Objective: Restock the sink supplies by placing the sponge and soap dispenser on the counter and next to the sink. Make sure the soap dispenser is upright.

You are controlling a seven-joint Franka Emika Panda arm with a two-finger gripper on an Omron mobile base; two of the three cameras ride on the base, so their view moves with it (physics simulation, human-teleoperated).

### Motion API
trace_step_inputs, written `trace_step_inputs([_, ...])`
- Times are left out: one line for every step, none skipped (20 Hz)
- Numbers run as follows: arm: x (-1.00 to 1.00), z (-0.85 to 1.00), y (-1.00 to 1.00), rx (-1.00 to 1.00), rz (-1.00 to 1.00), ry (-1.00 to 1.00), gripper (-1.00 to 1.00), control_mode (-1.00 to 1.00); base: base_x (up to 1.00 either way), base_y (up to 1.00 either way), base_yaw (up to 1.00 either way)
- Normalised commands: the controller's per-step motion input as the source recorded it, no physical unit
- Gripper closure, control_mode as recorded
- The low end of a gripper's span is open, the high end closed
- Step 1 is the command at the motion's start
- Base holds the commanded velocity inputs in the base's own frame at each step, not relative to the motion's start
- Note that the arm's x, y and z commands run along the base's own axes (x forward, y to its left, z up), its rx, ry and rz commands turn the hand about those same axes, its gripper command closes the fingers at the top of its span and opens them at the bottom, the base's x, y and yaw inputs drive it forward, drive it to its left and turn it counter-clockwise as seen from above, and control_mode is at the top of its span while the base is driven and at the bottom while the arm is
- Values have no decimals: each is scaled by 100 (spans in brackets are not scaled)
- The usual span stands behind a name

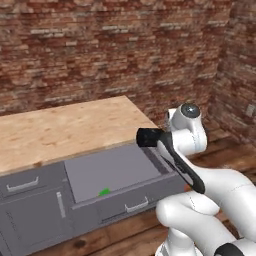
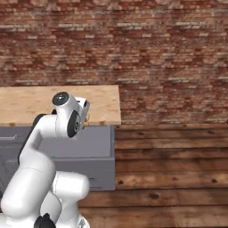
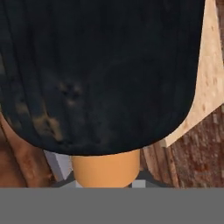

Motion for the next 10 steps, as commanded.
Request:
trace_step_inputs([0, 0, 0, 0, 0, 0, 100, 100, 0, 0, -57])
trace_step_inputs([0, 0, 0, 0, 0, 0, 100, 100, 0, 0, -59])
trace_step_inputs([0, 0, 0, 0, 0, 0, 100, 100, 0, 0, -60])
trace_step_inputs([0, 0, 0, 0, 0, 0, 100, 100, 0, 0, -61])
trace_step_inputs([0, 0, 0, 0, 0, 0, 100, 100, 0, 0, -62])
trace_step_inputs([0, 0, 0, 0, 0, 0, 100, 100, 0, 0, -63])
trace_step_inputs([0, 0, 0, 0, 0, 0, 100, 100, 0, 0, -63])
trace_step_inputs([0, 0, 0, 0, 0, 0, 100, 100, 0, 0, -64])
trace_step_inputs([0, 0, 0, 0, 0, 0, 100, 100, 0, 0, -65])
trace_step_inputs([0, 0, 0, 0, 0, 0, 100, 100, 0, 0, -66])
